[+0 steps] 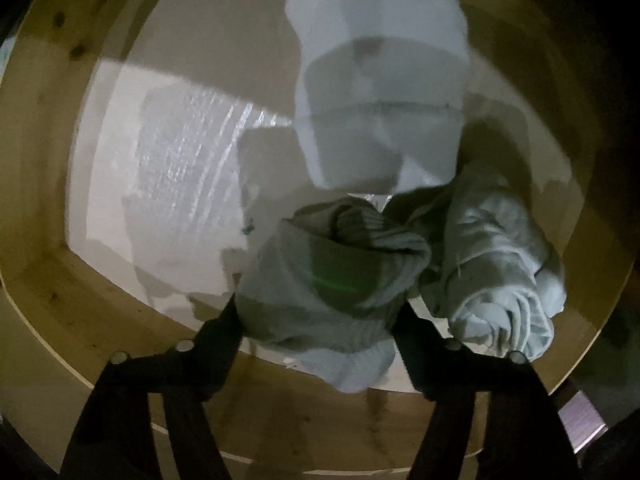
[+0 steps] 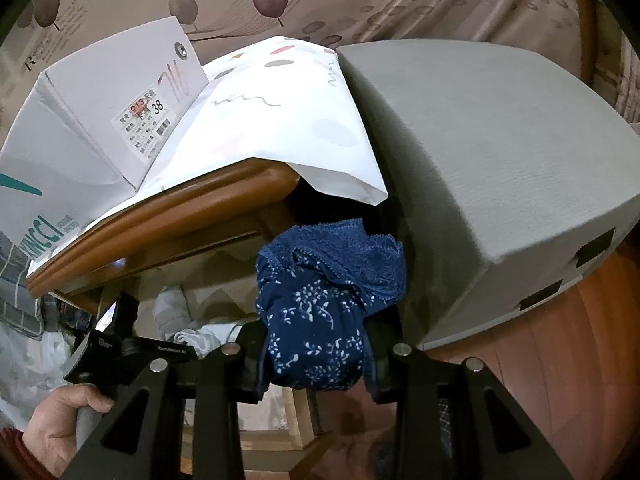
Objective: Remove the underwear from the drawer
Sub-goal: 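Lift the grey knit sock with the left tool up to the white box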
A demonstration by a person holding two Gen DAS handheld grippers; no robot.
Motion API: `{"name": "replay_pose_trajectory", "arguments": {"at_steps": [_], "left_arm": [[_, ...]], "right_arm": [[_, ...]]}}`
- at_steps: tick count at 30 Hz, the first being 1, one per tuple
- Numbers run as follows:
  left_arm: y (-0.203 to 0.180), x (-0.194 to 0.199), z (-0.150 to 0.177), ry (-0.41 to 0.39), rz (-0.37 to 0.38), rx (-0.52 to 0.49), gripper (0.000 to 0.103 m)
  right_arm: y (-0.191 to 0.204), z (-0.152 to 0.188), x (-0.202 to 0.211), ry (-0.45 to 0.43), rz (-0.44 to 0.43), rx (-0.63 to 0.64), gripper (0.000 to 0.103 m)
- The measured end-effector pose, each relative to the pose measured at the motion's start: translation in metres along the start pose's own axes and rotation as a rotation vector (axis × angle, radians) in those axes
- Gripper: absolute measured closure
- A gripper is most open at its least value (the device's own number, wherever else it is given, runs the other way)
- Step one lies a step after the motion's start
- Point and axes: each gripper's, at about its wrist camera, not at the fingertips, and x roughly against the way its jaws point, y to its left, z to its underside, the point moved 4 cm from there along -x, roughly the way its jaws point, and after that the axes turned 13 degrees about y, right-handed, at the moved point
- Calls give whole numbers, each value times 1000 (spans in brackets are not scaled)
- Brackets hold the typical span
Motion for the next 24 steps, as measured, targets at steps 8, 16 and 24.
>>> {"name": "replay_pose_trajectory", "arguments": {"at_steps": [8,16,24], "left_arm": [[12,23,10,-82,17,-30,67],[35,55,50,-265,46,-49,68],[57,97,83,-423,19,-114,68]], "right_arm": [[1,1,0,4,-2,15,68],[3,1,-4,12,12,24,68],[6,2,-8,19,38,36,68]]}}
